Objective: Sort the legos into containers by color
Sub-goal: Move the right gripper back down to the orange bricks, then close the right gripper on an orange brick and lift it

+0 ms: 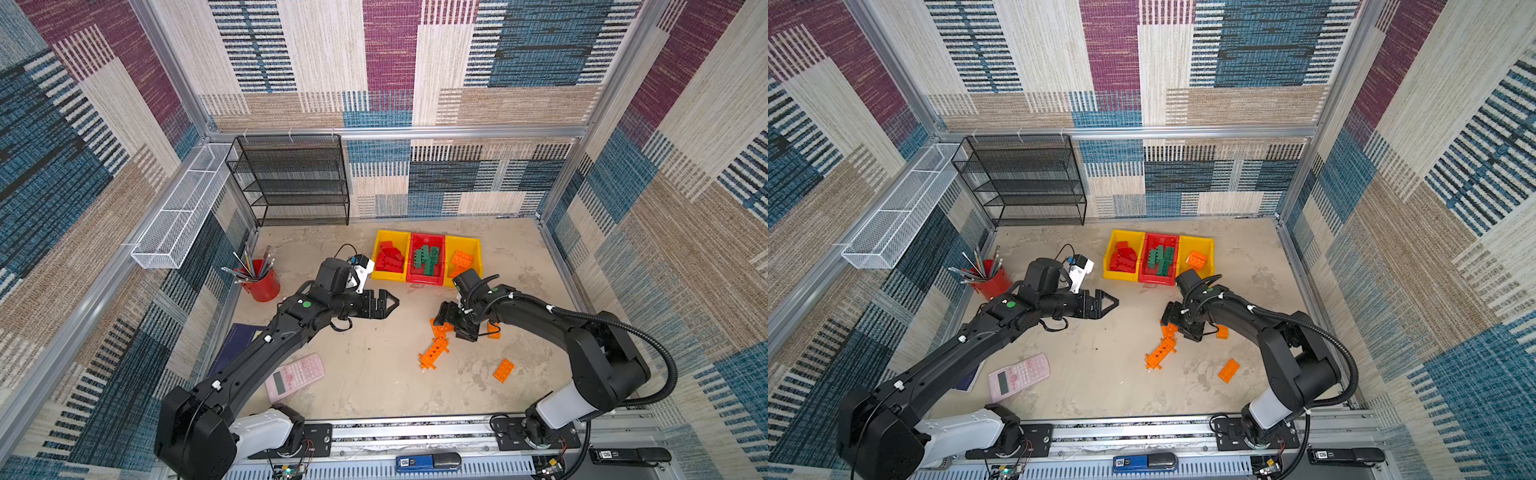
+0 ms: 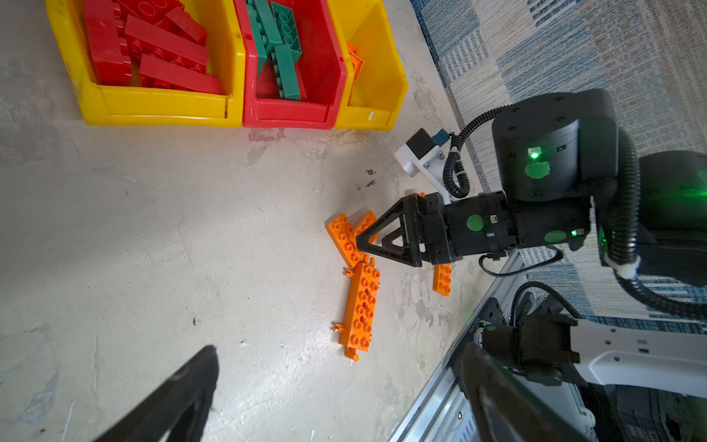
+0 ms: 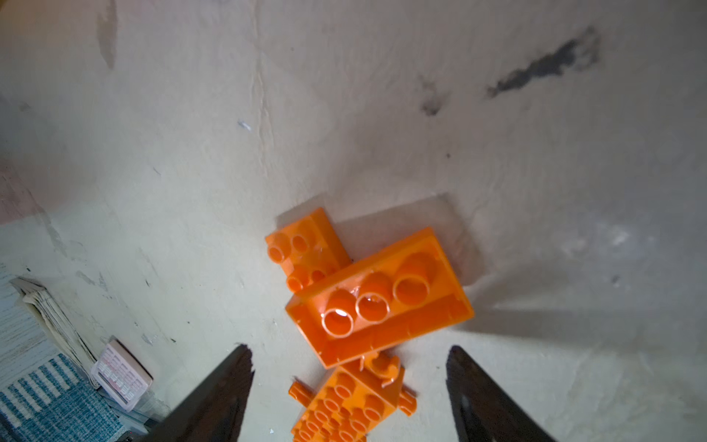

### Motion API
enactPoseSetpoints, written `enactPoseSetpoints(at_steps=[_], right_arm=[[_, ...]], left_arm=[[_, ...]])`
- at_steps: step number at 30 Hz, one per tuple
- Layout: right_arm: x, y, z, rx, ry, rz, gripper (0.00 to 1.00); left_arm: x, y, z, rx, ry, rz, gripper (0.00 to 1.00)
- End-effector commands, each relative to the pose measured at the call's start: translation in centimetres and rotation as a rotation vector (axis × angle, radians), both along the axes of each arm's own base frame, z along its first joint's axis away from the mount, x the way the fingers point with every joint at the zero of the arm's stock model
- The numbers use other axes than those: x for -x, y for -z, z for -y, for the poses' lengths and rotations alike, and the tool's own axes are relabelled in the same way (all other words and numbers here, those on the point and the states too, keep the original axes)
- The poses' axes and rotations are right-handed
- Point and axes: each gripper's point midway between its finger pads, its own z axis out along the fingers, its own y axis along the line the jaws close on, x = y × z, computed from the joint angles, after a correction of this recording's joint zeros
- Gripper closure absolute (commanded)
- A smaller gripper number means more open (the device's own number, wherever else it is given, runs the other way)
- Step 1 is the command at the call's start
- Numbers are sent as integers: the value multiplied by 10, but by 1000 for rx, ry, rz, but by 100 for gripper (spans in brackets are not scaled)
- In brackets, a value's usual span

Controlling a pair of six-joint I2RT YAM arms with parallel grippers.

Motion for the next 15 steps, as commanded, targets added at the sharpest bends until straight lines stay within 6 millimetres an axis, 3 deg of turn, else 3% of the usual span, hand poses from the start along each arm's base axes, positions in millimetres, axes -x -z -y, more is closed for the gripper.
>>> enactPoseSetpoints(at_steps=[1, 10, 15], right_arm=[[-17, -3, -10, -30, 10, 31, 19], [-49, 9, -12, 42, -26, 35, 20], [-51, 16, -10, 90, -67, 10, 28]], left_arm=[[-4, -9, 5, 9, 37, 45, 0], [-11, -9, 1, -3, 43, 50, 0], [-13, -7, -4, -2, 34, 47, 0]])
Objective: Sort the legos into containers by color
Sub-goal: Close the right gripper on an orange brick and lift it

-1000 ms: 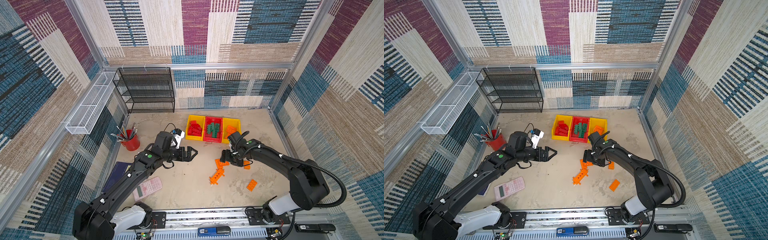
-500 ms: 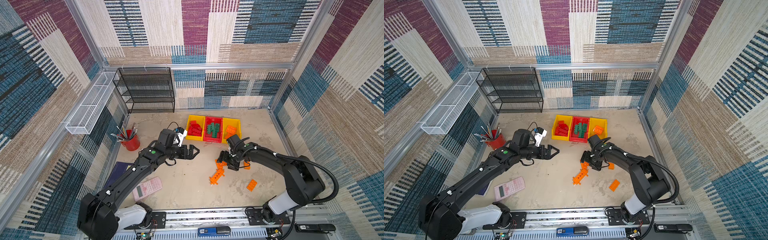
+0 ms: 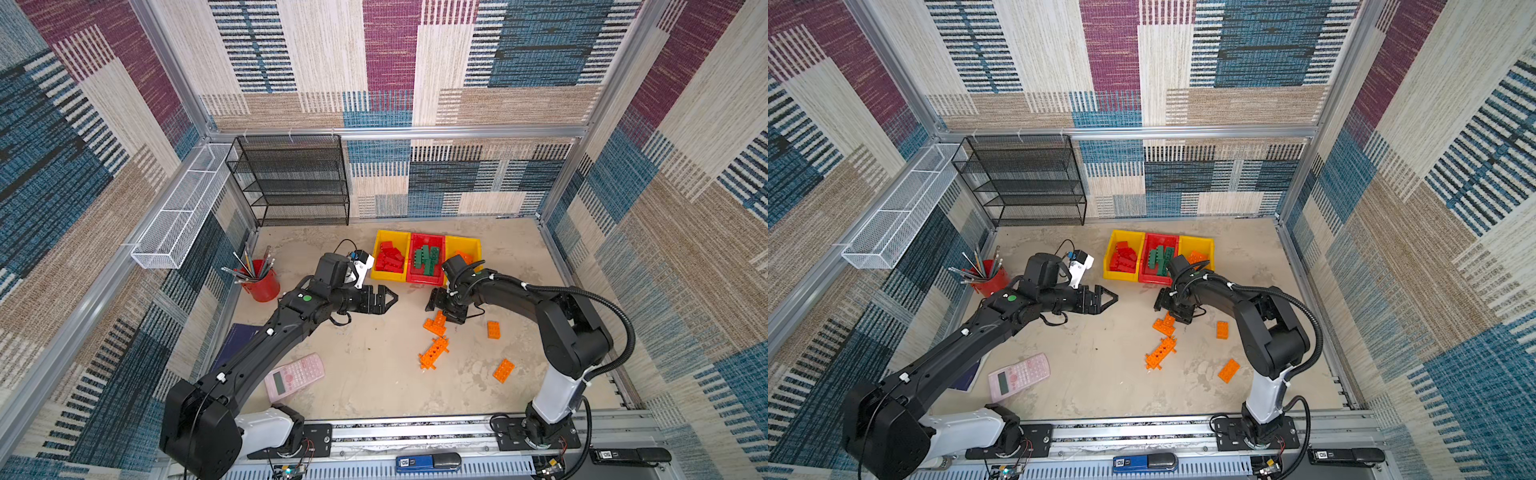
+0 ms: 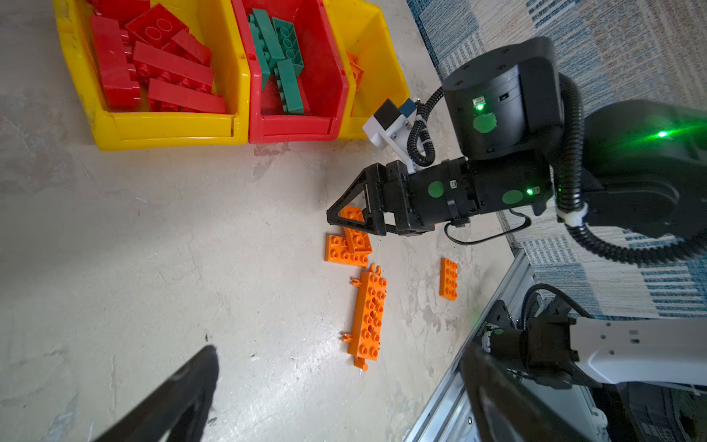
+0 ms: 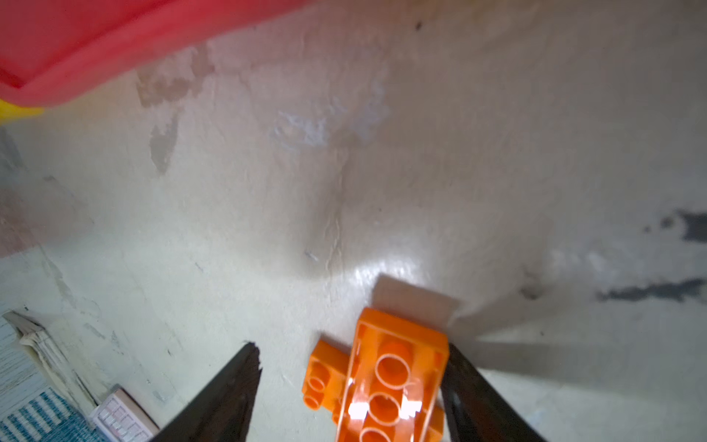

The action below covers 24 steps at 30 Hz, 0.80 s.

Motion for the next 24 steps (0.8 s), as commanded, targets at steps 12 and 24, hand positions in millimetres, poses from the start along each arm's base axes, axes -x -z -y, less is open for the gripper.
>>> enactPoseSetpoints(at_steps=[12, 24], right_arm=[[20, 16, 19, 156, -114, -64, 44], [14, 7, 30, 231, -136, -33, 60]], left_arm=[[1, 3, -9, 21, -7, 9, 1], [-2, 4, -9, 38, -26, 4, 0]])
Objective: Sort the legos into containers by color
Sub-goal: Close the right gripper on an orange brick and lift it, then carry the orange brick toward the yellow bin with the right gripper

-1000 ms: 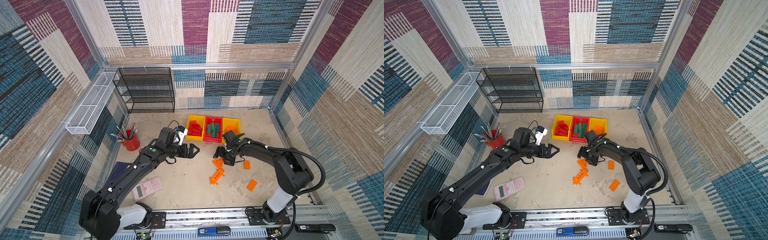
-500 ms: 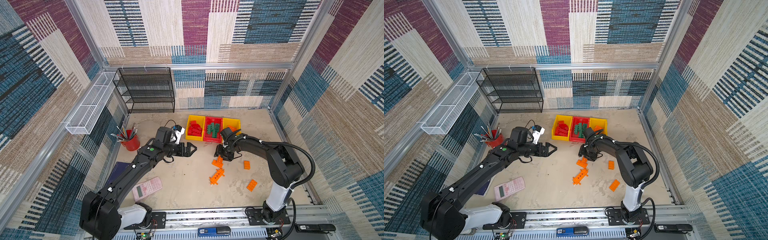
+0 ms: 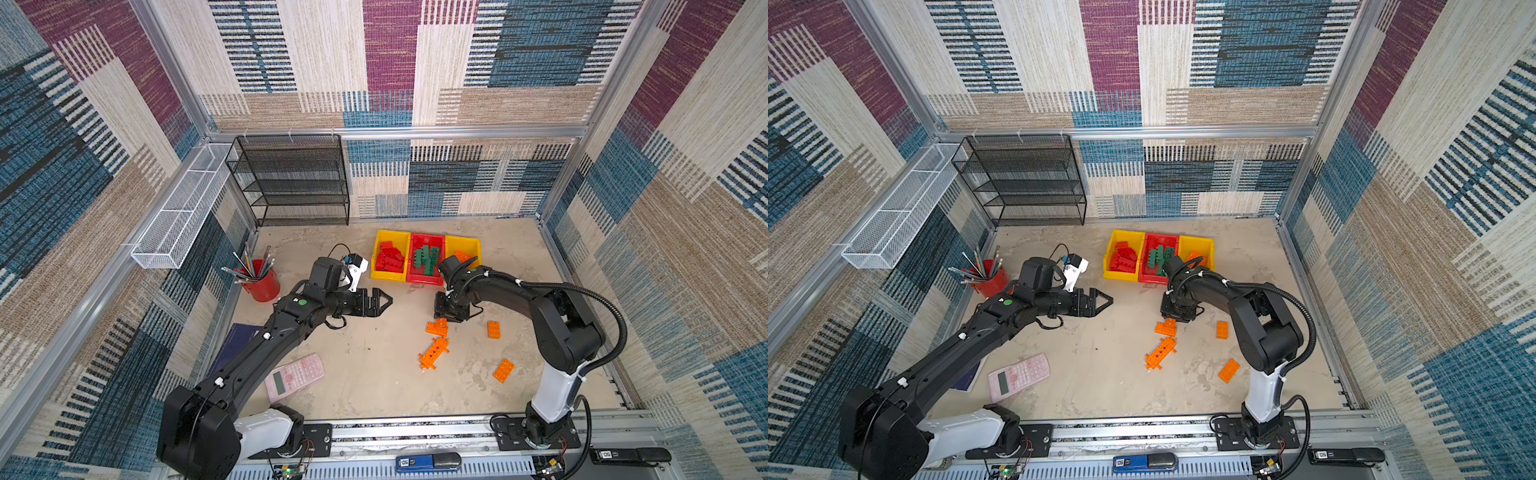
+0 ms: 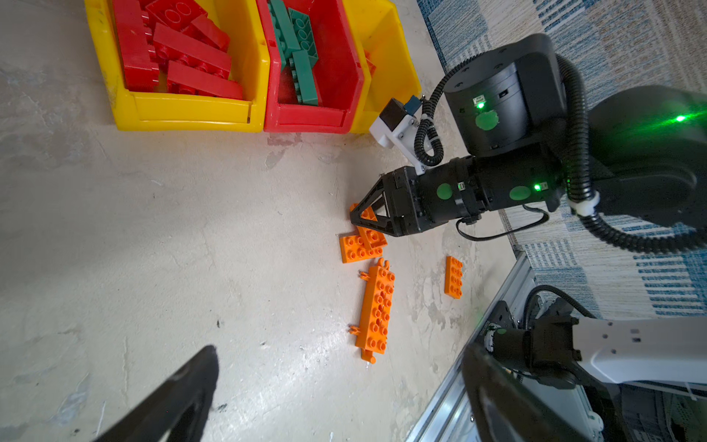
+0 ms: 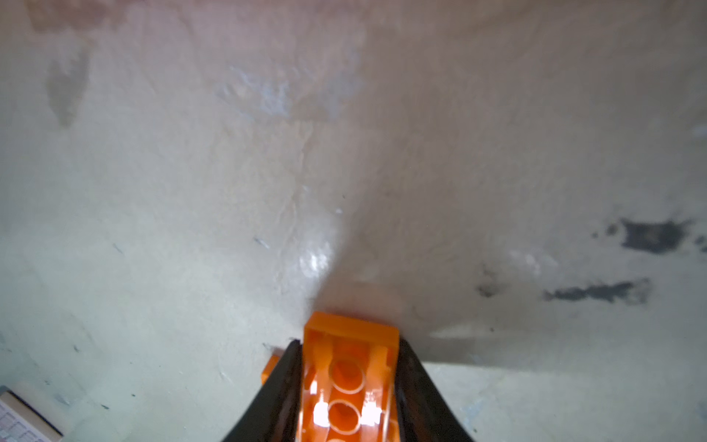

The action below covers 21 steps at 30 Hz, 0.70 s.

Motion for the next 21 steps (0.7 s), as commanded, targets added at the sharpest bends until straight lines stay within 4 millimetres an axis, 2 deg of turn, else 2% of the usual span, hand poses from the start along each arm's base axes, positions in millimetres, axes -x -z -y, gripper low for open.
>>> enactPoseSetpoints(at_steps=[1, 6, 9, 15, 21], right_arm=[[-3, -6, 11, 70, -9, 14, 60], [-25, -26, 11, 95, -15, 76, 60], [-45, -43, 16, 119, -16, 128, 60], [-96, -78, 45, 141, 24, 230, 60], [-138, -95, 69, 177, 47, 285, 60]], left_arm=[[-6, -7, 3, 24, -3, 28, 1], [-11, -12, 4, 24, -7, 40, 0], [-14, -14, 4, 21, -9, 47, 0], [-20, -19, 6, 11, -6, 59, 0], [-25, -25, 6, -2, -6, 66, 1]])
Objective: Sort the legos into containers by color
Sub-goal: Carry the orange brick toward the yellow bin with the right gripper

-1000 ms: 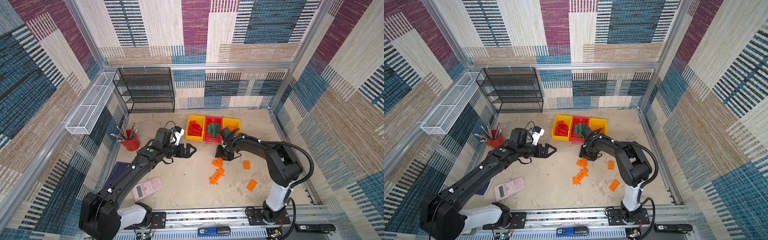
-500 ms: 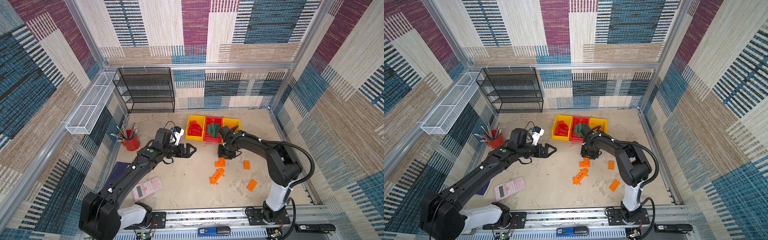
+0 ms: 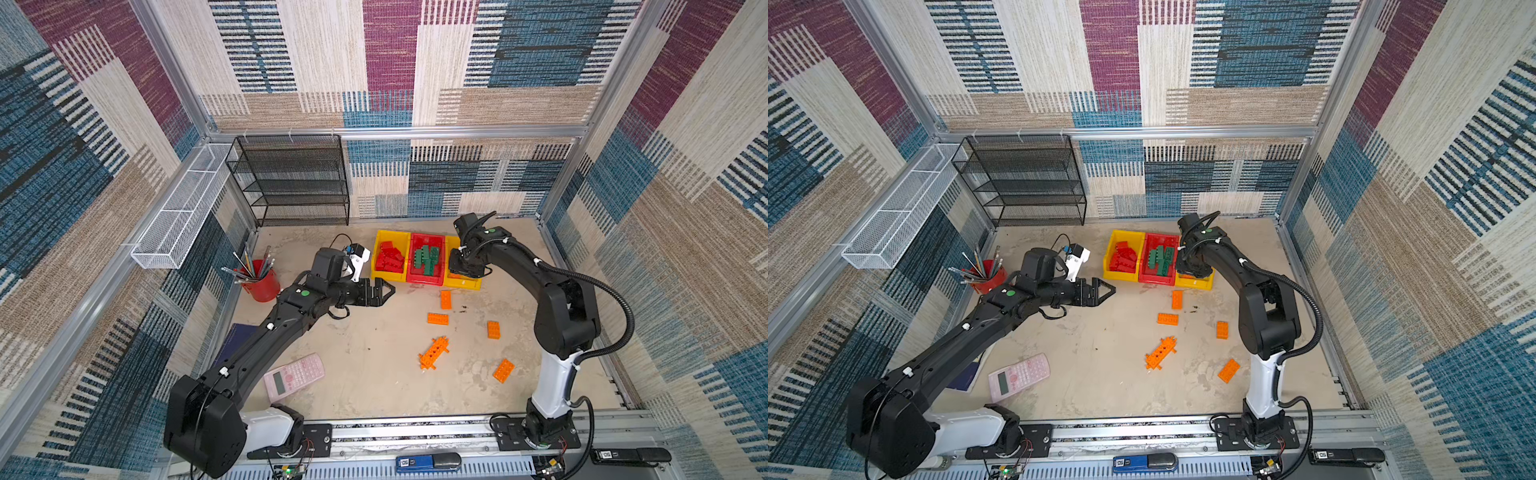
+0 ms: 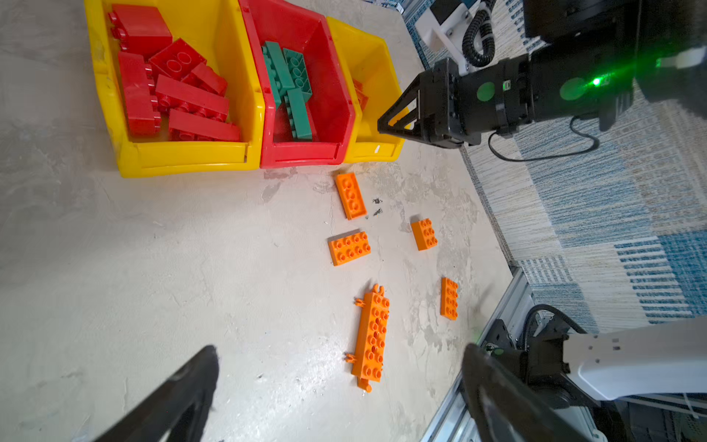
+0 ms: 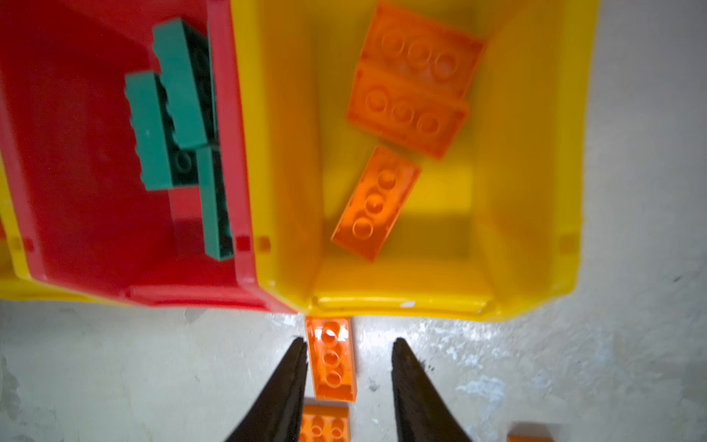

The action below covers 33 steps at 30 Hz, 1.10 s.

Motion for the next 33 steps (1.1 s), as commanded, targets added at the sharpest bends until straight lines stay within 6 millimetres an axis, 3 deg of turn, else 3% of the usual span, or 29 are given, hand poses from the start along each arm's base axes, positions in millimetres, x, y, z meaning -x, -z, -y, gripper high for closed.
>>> enactPoseSetpoints(at_steps=[1, 5, 11, 13, 19, 24, 33], right_arm=[[-13, -7, 10, 49, -21, 10, 60], [-12, -6, 2, 28, -78, 15, 56], [23, 16, -11, 36, -95, -58, 48], [28, 16, -24, 37, -106, -56, 46], [50, 41, -43, 2, -76, -120, 45], [67, 54, -42, -9, -52, -140, 38], [79, 80, -44, -16, -42, -171, 35]], left_arm=[[-4, -4, -2, -22, -2, 19, 0], [-8, -6, -5, -36, -11, 22, 1], [-13, -1, -3, -30, -18, -2, 0], [-15, -1, -1, -21, -13, -9, 0], [-22, -5, 6, -13, 10, -12, 1], [-21, -5, 7, -11, 26, -10, 1], [-12, 3, 1, -14, 30, -18, 1]])
